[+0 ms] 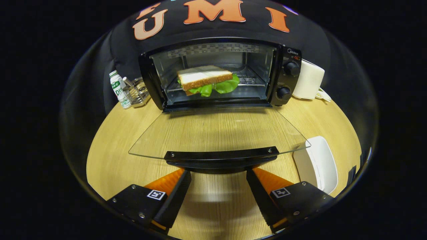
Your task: Open the toaster oven, put the food inside, and close the toaster oven door.
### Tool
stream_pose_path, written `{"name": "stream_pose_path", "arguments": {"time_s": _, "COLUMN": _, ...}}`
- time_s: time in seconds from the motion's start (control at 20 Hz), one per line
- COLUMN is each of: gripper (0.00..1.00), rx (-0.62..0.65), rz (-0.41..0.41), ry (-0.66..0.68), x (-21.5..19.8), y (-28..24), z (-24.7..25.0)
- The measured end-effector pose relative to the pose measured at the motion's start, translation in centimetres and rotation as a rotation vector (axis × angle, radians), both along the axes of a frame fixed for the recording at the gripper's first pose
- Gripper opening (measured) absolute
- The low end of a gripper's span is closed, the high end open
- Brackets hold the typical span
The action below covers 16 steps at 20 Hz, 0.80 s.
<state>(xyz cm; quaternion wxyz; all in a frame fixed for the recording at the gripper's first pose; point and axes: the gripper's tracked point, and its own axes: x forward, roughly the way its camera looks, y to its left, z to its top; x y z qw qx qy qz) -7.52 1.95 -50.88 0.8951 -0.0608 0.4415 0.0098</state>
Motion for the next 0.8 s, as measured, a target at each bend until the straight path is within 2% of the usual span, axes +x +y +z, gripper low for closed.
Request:
{"name": "stream_pose_path", "arguments": {"time_s": 0.45, "gripper": 0.99, "rx": 0.04, "rz": -0.026, "ry": -0.111, "x": 5.1, "y": 1.3, "z": 4.3}}
{"name": "stream_pose_path", "arguments": {"time_s": 0.8, "gripper": 0.99, "rx": 0.027, "rz": -0.003, "ry": -0.171, "x": 8.9, "y": 1.7, "z": 6.4}}
